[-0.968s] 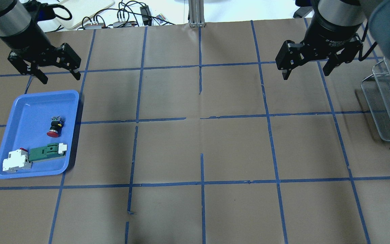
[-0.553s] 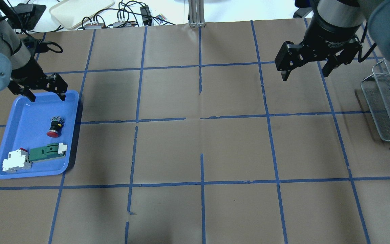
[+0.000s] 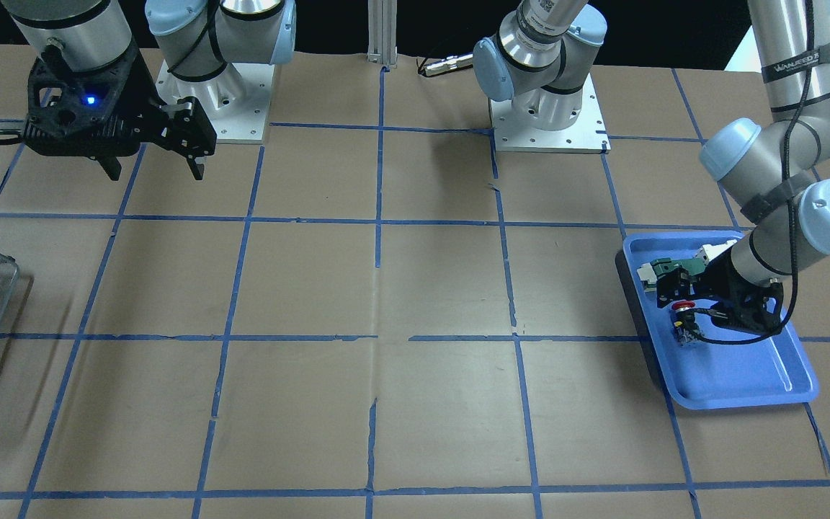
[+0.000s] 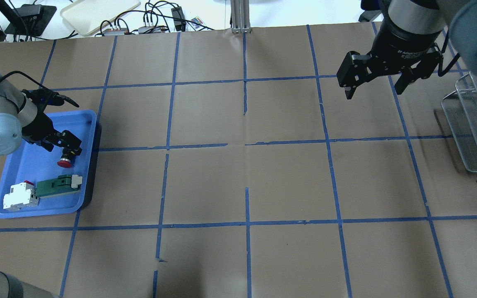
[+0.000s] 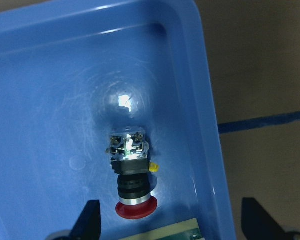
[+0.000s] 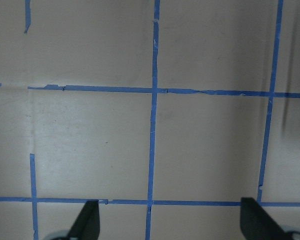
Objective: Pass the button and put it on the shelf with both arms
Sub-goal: 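Close the left gripper on the red push-button's cap, then lift the push-button and carry it toward the table center with the left gripper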
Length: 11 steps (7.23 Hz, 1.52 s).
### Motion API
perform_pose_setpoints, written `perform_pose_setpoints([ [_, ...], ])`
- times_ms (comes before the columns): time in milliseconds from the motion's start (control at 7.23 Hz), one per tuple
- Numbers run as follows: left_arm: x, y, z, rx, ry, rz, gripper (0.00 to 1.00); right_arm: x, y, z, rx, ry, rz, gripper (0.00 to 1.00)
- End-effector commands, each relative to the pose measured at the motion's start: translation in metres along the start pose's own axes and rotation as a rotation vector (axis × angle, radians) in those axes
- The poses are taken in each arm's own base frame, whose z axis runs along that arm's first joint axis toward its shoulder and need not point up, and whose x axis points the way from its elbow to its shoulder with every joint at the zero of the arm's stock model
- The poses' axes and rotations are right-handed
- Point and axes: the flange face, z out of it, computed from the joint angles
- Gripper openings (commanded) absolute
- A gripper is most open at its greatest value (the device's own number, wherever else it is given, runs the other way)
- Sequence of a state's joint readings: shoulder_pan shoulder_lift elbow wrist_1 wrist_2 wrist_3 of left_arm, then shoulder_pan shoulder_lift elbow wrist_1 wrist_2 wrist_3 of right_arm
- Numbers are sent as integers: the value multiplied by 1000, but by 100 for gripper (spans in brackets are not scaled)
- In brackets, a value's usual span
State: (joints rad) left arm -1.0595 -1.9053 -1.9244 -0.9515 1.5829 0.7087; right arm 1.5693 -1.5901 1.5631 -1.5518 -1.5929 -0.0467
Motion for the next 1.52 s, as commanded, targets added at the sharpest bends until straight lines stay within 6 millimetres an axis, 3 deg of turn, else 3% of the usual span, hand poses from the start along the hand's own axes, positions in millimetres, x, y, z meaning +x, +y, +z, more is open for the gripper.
perform_pose_setpoints([
  [0, -5, 7, 28, -16, 15, 7, 98, 0, 0, 0, 1, 4, 1, 100],
  [415, -9, 10, 31, -22, 18, -2, 37, 0, 0, 0, -1, 4, -1, 100],
  [553, -9, 10, 31, -20, 18, -1, 10, 0, 0, 0, -1, 2, -1, 100],
  [691, -14, 6, 21, -1, 3, 7, 0, 0, 0, 0, -1, 2, -1, 100],
  [830, -15, 1, 6, 27, -20, 87, 0, 0, 0, 0, -1, 2, -2, 100],
  [1106, -15, -28, -33, 91, -61, 362, 0, 0, 0, 0, -1, 2, -4, 100],
  [1383, 30, -59, -43, 202, -8, 671, 0, 1, -1, 0, 1, 0, -13, 100],
])
